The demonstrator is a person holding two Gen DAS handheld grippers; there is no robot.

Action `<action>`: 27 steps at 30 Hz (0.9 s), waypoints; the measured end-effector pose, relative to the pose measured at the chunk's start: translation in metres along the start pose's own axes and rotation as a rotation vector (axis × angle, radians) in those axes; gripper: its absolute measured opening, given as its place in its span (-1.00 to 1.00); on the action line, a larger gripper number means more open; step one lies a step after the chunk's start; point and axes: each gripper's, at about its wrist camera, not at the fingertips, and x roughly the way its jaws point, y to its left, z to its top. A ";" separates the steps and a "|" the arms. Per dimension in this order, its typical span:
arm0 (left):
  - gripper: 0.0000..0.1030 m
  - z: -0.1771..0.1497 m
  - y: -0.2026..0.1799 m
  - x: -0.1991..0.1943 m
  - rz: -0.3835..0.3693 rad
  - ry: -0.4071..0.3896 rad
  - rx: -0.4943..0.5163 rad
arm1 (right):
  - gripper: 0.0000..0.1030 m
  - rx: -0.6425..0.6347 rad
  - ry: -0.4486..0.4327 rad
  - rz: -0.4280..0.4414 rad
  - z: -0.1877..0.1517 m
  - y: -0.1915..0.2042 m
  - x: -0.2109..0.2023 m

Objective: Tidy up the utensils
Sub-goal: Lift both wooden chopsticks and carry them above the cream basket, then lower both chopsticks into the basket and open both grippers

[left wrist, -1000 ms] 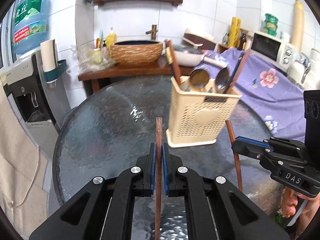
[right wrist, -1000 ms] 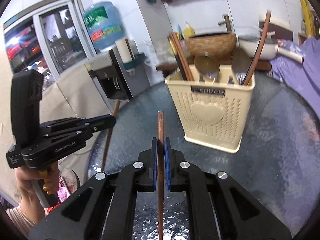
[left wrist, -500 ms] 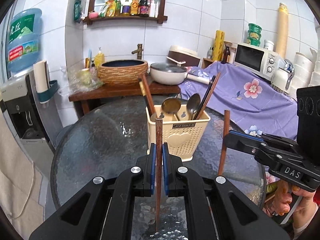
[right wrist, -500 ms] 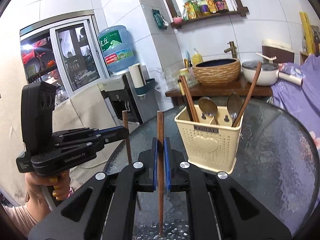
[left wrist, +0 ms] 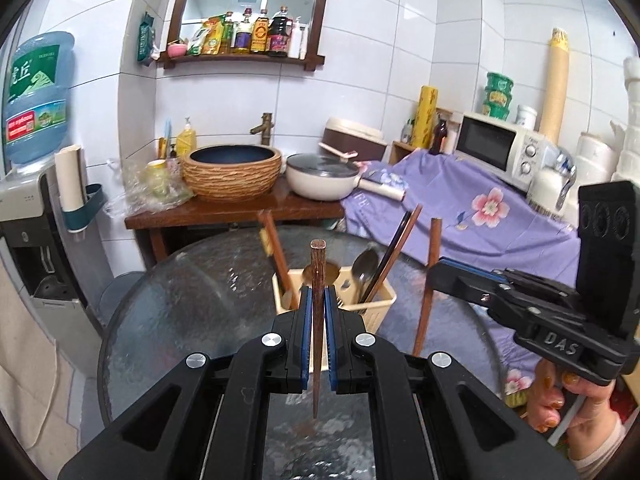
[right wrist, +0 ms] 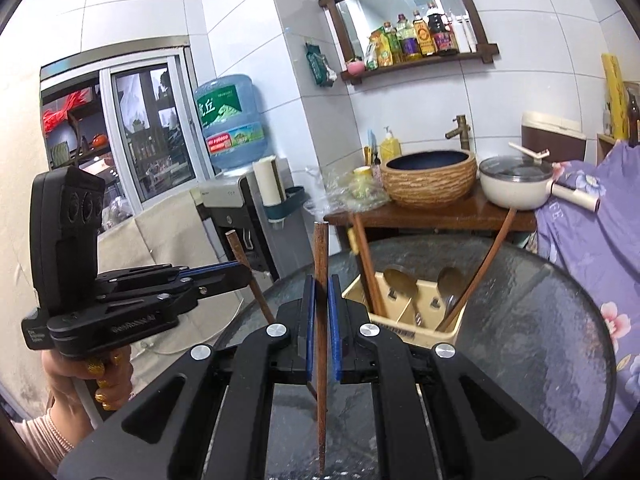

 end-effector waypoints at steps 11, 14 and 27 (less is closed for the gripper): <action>-0.88 0.088 -0.004 -0.004 -0.069 -0.039 -0.045 | -0.86 -0.053 -0.123 -0.082 0.076 -0.003 -0.008; -0.88 0.110 -0.011 -0.008 -0.018 -0.091 -0.029 | -0.86 -0.053 -0.138 -0.123 0.097 -0.009 -0.002; -0.88 0.113 -0.004 0.057 0.117 -0.081 -0.067 | -0.86 -0.034 -0.167 -0.285 0.100 -0.045 0.062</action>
